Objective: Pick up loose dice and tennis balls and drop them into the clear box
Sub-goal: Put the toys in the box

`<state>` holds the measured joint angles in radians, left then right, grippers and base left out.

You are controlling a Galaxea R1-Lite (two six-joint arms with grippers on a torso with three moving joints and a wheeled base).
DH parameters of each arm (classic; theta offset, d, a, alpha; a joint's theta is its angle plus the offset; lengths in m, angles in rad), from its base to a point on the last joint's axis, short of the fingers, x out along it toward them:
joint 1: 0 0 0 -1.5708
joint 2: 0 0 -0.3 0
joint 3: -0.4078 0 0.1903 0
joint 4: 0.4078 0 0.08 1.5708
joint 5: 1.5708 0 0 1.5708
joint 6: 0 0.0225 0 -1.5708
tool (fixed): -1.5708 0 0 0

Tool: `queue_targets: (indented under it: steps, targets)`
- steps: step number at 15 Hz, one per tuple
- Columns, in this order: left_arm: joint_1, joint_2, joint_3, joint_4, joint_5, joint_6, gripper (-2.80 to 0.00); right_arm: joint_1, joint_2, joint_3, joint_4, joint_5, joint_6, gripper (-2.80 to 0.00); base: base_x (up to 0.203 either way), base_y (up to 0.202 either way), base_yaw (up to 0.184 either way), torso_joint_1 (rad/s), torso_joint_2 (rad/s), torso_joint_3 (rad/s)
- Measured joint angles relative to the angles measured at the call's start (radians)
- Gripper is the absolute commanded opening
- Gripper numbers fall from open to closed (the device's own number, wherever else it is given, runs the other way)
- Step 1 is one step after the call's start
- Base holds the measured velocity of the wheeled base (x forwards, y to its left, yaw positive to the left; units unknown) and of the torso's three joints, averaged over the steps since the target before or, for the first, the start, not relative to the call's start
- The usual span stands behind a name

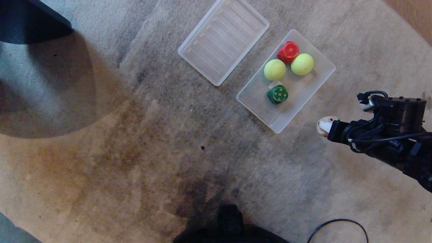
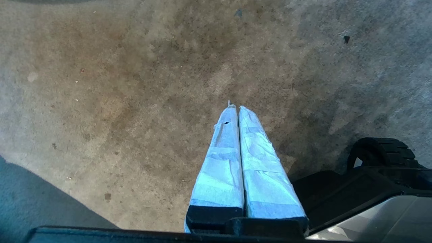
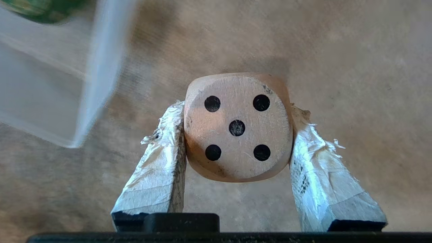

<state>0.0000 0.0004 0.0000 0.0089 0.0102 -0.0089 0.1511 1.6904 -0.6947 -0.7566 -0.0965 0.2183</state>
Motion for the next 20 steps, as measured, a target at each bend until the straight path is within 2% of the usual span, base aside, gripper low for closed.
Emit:
queue_targets:
  steps: [7, 10, 12, 20]
  targets:
    - [0.000, 0.000, 0.000, 0.000, 0.000, 0.000, -2.80, 0.013, 0.010, -0.015, -0.023, 0.017, 0.006, -2.80, 0.000, 0.000, 0.000, 0.000, 0.00, 0.000]
    - [0.000, 0.000, 0.000, 0.000, 0.000, 0.000, -2.80, 0.084, 0.045, -0.219, -0.139, 0.077, 0.019, -2.80, 0.000, 0.000, 0.000, 0.000, 0.00, 0.000]
    - [0.000, 0.000, 0.000, 0.000, 0.000, 0.000, -2.80, 0.149, 0.071, -0.332, -0.208, 0.157, 0.019, -2.80, 0.000, 0.000, 0.000, 0.000, 0.00, 0.000]
    - [0.000, 0.000, 0.000, 0.000, 0.000, 0.000, -2.80, 0.172, 0.128, -0.387, -0.215, 0.174, 0.016, -2.80, 0.000, 0.000, 0.000, 0.000, 0.00, 0.000]
